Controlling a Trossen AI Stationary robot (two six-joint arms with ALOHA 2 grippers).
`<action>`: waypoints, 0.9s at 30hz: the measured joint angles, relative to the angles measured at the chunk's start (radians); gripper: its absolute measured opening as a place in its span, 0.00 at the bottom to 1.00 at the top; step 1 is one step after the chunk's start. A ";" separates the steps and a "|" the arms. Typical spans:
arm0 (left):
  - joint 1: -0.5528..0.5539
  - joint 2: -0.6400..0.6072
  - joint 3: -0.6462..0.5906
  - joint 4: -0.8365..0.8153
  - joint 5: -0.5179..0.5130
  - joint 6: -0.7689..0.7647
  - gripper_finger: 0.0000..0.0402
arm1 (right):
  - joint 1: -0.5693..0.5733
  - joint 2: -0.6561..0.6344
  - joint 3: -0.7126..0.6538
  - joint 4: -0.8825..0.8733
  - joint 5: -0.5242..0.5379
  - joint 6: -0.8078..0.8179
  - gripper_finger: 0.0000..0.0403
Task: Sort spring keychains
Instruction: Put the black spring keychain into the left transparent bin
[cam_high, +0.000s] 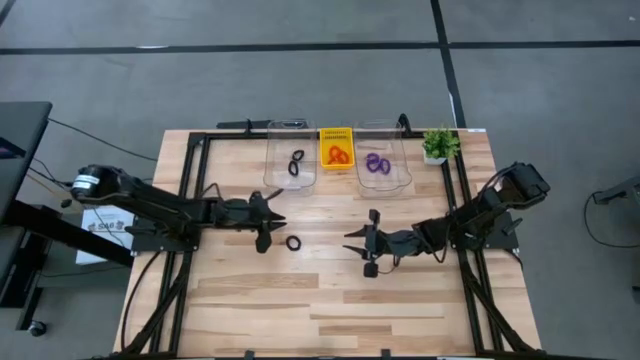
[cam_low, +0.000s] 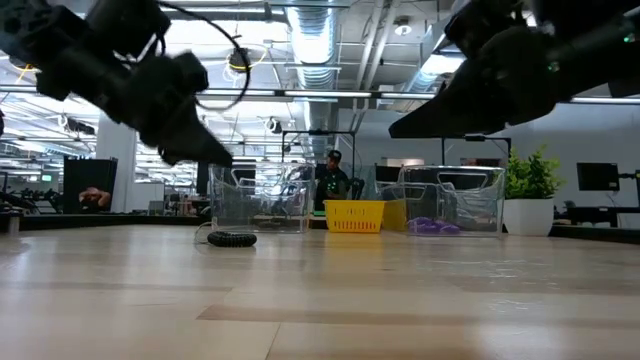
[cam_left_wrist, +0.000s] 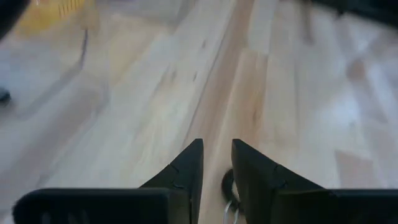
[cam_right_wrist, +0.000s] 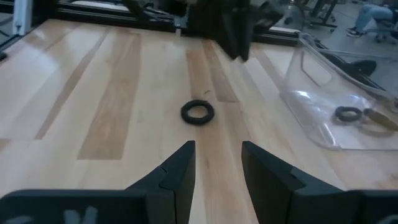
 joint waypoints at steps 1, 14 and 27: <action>0.000 0.024 0.000 0.000 0.000 -0.011 0.20 | -0.006 0.000 0.000 0.000 0.000 0.004 0.30; 0.000 0.152 0.000 0.051 0.083 -0.058 0.20 | -0.016 0.000 0.000 0.000 -0.004 0.069 0.30; -0.007 0.152 0.000 0.050 0.153 -0.261 0.20 | -0.002 0.000 0.000 -0.004 -0.004 0.096 0.30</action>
